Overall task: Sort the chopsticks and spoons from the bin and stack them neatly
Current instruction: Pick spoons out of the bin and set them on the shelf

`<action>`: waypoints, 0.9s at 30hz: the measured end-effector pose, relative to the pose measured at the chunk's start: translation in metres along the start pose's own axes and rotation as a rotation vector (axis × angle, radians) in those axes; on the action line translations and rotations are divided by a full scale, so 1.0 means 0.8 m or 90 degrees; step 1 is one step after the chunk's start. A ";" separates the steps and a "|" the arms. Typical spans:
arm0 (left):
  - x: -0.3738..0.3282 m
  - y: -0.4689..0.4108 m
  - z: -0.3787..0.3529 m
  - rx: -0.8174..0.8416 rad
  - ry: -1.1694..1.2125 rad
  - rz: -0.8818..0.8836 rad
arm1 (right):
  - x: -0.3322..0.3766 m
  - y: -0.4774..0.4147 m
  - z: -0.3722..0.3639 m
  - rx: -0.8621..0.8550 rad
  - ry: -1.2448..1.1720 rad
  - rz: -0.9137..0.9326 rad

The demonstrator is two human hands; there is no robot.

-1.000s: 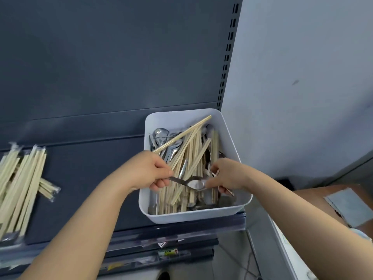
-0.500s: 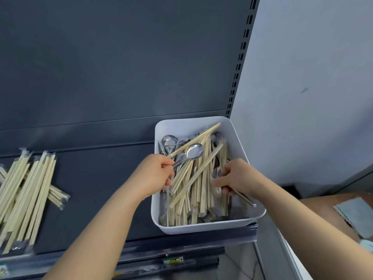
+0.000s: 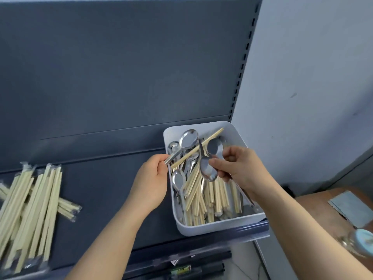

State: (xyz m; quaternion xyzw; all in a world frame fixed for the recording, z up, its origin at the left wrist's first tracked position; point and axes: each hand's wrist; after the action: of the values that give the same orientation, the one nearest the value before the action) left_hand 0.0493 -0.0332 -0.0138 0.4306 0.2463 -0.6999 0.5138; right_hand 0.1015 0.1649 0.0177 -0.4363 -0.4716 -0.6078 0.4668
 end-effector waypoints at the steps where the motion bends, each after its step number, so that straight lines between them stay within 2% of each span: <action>1: 0.003 0.008 0.007 -0.015 0.006 0.002 | 0.003 -0.002 -0.011 0.006 0.012 0.013; 4: 0.020 0.034 0.029 -0.072 0.017 0.019 | 0.014 -0.009 -0.048 0.045 0.041 0.051; 10: 0.068 0.109 0.089 -0.223 0.029 0.085 | 0.039 -0.014 -0.149 0.194 0.009 0.104; 16: 0.126 0.202 0.172 -0.346 0.015 0.161 | 0.049 -0.001 -0.283 0.342 0.021 0.099; 21: 0.196 0.260 0.255 -0.419 0.015 0.211 | 0.063 0.006 -0.414 0.389 0.049 0.089; 27: 0.298 0.325 0.383 -0.455 -0.006 0.239 | 0.077 0.015 -0.592 0.388 0.038 0.082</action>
State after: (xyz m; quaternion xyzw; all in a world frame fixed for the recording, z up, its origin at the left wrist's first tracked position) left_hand 0.1600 -0.4863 -0.0366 0.2595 0.3888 -0.4661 0.7511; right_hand 0.0590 -0.3106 -0.0035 -0.2868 -0.5897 -0.4201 0.6273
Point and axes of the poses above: each hand's wrist, its own y-axis away from the middle knuckle, its own z-axis out of the back of the hand, x = y × z, and after that the axes turned 11 degrees about x, right-handed
